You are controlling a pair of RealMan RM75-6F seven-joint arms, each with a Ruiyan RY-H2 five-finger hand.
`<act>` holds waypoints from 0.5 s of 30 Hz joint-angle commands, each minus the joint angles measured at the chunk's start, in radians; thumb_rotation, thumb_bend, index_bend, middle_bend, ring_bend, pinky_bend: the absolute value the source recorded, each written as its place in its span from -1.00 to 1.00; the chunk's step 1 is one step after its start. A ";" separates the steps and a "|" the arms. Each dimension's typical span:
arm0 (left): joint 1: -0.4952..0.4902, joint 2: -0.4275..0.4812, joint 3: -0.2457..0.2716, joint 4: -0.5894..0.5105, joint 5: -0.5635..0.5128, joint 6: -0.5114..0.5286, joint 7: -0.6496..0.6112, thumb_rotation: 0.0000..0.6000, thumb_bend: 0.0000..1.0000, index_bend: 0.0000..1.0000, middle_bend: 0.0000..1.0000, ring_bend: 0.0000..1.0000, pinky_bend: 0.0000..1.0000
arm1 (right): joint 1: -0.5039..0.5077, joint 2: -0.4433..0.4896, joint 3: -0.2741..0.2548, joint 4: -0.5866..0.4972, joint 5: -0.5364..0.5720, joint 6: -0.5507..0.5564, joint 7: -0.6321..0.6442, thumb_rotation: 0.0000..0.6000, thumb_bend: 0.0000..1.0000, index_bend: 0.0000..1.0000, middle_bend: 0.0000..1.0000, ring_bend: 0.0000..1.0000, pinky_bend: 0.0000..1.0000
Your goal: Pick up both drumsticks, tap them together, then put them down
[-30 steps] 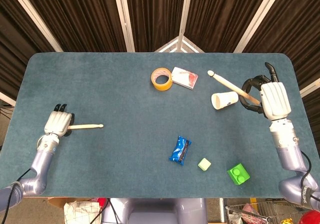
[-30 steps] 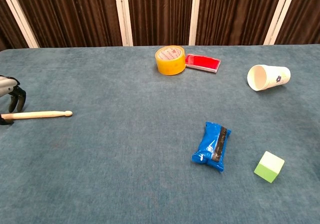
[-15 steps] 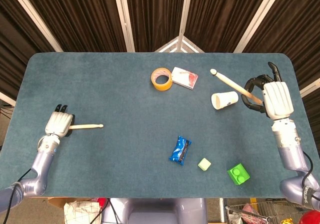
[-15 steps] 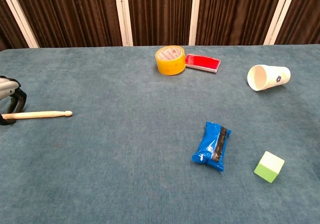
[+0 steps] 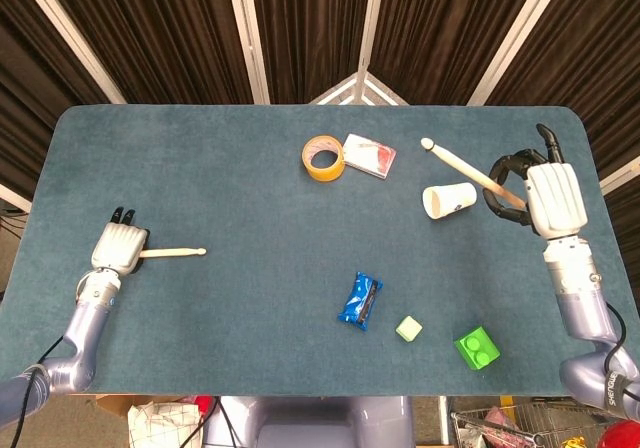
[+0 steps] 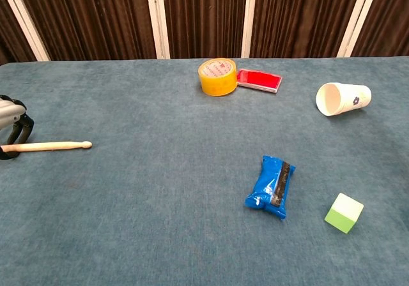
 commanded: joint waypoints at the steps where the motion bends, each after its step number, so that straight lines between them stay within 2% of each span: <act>1: 0.001 -0.001 0.001 -0.001 0.004 0.004 0.001 1.00 -0.27 0.11 0.07 -0.78 -0.82 | 0.001 0.000 0.002 0.003 0.003 -0.003 0.000 1.00 -0.08 0.41 0.28 -0.17 -0.99; 15: 0.002 -0.015 0.009 0.019 0.011 0.014 0.049 1.00 -0.24 0.14 0.09 -0.76 -0.82 | 0.000 0.006 0.003 0.004 0.003 -0.006 0.000 1.00 -0.08 0.41 0.28 -0.17 -0.99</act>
